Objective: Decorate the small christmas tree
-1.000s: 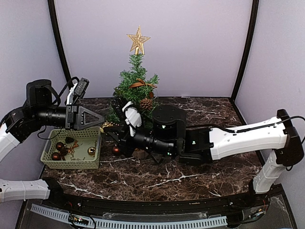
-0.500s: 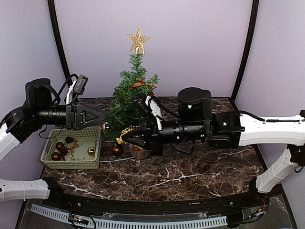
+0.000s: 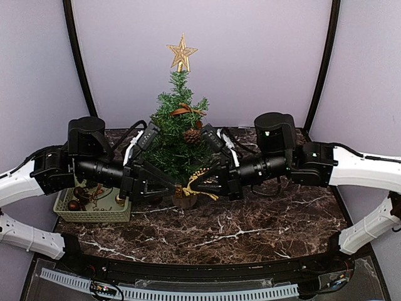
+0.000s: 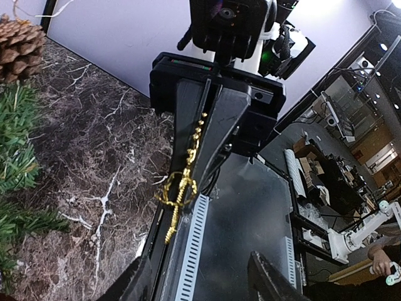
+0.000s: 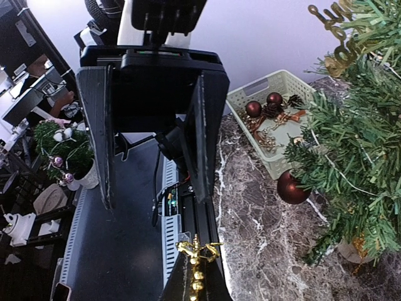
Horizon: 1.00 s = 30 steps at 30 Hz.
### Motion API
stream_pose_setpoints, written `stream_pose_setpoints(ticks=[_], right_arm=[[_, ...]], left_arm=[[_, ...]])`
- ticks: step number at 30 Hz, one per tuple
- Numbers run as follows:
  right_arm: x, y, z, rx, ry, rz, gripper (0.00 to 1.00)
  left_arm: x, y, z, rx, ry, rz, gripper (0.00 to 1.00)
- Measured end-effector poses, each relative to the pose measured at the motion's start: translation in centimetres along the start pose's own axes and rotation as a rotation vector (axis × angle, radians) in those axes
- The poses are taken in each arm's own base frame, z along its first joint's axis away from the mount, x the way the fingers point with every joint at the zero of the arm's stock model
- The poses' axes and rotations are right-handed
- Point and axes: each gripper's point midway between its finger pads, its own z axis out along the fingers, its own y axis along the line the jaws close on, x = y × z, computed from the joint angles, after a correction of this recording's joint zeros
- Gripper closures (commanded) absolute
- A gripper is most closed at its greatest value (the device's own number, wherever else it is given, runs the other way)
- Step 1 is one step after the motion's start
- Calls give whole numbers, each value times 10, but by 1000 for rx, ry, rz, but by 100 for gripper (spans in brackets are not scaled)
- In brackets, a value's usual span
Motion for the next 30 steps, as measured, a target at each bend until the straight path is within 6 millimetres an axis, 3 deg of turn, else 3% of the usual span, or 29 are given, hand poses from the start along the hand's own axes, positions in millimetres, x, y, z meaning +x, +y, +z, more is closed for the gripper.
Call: stream_pose_setpoints(ticks=[11, 30], right_arm=[[3, 16, -2, -94, 23, 29, 100], [10, 18, 3, -123, 49, 54, 100]], left_arm=[[-4, -15, 24, 63, -34, -6, 44], [-10, -14, 30, 99, -107, -32, 47]])
